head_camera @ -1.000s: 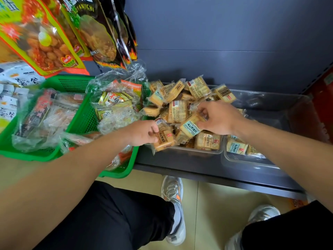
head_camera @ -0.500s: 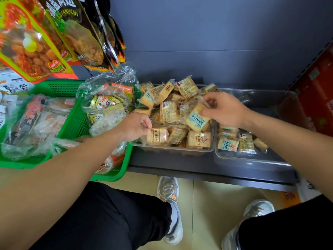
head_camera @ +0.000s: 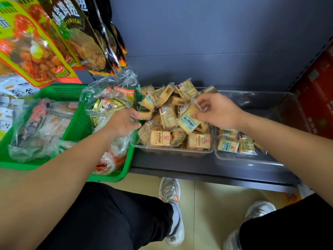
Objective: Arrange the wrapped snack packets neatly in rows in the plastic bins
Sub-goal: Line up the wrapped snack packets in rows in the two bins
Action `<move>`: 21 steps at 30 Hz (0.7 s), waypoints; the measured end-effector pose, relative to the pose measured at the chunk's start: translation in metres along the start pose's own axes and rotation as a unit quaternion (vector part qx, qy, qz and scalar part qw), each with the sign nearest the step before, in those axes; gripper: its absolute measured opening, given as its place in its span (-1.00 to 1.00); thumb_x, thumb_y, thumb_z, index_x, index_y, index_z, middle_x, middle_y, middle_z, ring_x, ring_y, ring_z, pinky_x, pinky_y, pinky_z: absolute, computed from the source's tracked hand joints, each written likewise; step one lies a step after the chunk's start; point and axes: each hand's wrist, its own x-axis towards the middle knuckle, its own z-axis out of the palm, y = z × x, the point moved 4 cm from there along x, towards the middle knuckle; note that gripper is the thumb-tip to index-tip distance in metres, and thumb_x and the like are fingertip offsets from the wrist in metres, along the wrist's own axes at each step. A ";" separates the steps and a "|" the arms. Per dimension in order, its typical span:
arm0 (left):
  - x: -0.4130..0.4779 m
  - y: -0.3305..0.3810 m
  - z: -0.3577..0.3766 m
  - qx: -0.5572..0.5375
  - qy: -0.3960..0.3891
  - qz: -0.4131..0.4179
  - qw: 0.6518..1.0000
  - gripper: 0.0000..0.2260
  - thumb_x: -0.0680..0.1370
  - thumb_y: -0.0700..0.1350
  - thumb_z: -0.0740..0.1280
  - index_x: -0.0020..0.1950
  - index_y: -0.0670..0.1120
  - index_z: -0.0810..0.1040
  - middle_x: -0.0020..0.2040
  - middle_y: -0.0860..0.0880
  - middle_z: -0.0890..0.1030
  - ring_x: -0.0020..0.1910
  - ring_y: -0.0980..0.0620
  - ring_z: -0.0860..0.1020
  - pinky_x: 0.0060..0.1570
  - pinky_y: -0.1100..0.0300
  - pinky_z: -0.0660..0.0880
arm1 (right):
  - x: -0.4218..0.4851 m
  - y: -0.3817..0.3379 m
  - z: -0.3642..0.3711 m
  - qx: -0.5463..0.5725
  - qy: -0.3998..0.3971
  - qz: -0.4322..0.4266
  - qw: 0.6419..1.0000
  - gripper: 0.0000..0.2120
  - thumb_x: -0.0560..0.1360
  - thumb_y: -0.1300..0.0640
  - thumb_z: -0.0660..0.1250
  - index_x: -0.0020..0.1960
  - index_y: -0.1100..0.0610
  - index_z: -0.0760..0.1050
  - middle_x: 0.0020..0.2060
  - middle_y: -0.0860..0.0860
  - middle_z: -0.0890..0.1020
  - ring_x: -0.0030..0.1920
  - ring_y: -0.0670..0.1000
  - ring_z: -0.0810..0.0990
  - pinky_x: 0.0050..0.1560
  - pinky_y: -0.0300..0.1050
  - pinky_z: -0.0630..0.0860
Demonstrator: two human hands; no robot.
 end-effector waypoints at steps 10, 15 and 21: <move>0.011 -0.001 0.032 0.064 -0.148 -0.034 0.986 -0.46 0.61 -0.03 0.39 0.55 -0.09 0.30 0.47 -0.12 0.43 0.39 -0.12 0.47 0.40 -0.05 0.40 | 0.014 -0.026 0.084 -0.204 -0.103 -0.065 0.971 -0.65 0.62 0.00 0.29 0.39 -0.10 0.36 -0.02 -0.04 0.65 -0.05 0.01 0.59 0.03 0.09 0.58; 0.016 0.000 0.035 0.022 -0.178 -0.058 0.982 -0.42 0.64 -0.01 0.34 0.60 -0.10 0.20 0.38 -0.14 0.49 0.16 -0.07 0.60 0.20 -0.03 0.57 | 0.017 -0.020 0.090 -0.189 -0.098 -0.054 0.976 -0.67 0.61 0.03 0.27 0.36 -0.02 0.36 0.03 -0.03 0.60 -0.01 0.04 0.57 -0.01 0.08 0.56; 0.014 0.003 0.023 0.056 -0.144 -0.066 0.986 -0.38 0.52 0.00 0.50 0.52 -0.08 0.36 0.47 -0.10 0.42 0.40 -0.11 0.43 0.37 0.02 0.37 | 0.017 -0.016 0.091 -0.191 -0.104 -0.054 0.975 -0.63 0.63 0.01 0.27 0.41 -0.02 0.33 0.09 -0.03 0.62 0.02 0.04 0.59 0.00 0.11 0.60</move>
